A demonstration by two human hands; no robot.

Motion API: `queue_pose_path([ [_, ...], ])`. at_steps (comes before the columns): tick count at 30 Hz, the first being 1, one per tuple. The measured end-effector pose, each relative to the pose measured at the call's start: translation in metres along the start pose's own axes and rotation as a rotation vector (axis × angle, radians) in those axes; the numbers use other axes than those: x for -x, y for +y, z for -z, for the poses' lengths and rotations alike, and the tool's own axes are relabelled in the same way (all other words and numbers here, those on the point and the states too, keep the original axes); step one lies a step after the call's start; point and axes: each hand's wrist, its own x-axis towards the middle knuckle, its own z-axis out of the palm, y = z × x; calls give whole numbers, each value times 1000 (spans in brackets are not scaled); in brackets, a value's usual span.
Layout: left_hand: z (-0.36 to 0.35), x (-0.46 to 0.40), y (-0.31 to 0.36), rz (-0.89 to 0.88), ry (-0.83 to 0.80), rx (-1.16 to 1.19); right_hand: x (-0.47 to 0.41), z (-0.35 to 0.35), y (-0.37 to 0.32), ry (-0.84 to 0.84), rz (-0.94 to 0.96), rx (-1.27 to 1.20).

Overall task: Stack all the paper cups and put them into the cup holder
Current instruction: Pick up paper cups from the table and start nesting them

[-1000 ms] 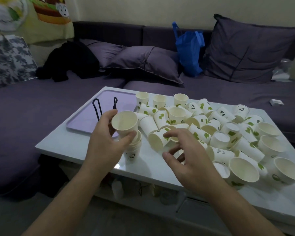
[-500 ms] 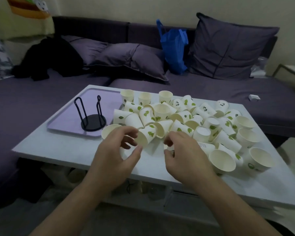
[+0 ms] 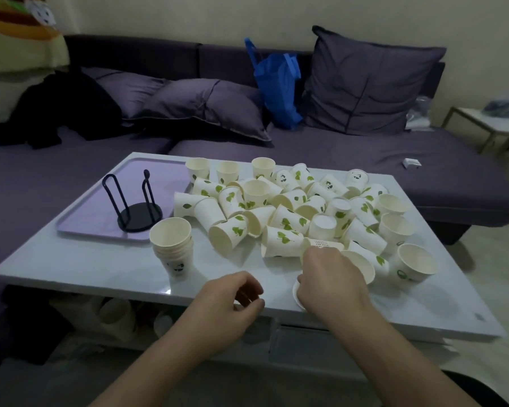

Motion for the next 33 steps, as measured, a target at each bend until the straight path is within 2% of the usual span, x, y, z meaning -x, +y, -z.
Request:
queue_pose_path([
  [3, -2, -4, -4, 86, -11, 63, 2, 7, -3, -7, 37, -41],
  [5, 0, -8, -7, 139, 5, 159, 3, 12, -3, 11, 56, -179],
  [9, 8, -9, -6, 238, -43, 621, 1, 13, 6, -27, 118, -769],
  [11, 9, -10, -1, 257, -48, 948, -1, 10, 10, -101, 120, -892],
  [13, 9, -11, 5, 242, 6, 1094, -2, 7, 13, -135, 119, -873],
  [15, 8, -13, 8, 221, 76, 1025, -5, 5, 20, -55, 123, -810],
  [17, 7, -15, 9, 209, 124, 893, -5, 7, 31, 106, 101, -700],
  [20, 5, -16, 9, 211, 132, 819, -6, 13, 48, 281, 11, -386],
  [22, 4, -16, 11, 209, 128, 780, -9, 13, 57, 241, -81, -177],
  [25, 1, -17, 11, 201, 140, 714, -11, 10, 62, 93, -154, -37],
  [28, 2, -17, 12, 182, 156, 637, -11, 7, 61, -2, -164, -11],
  [31, 10, -12, 15, 142, 166, 619, -11, 6, 59, 20, -125, -44],
  [33, 20, -8, 19, 114, 195, 632, -11, 7, 56, 54, -57, -152],
])
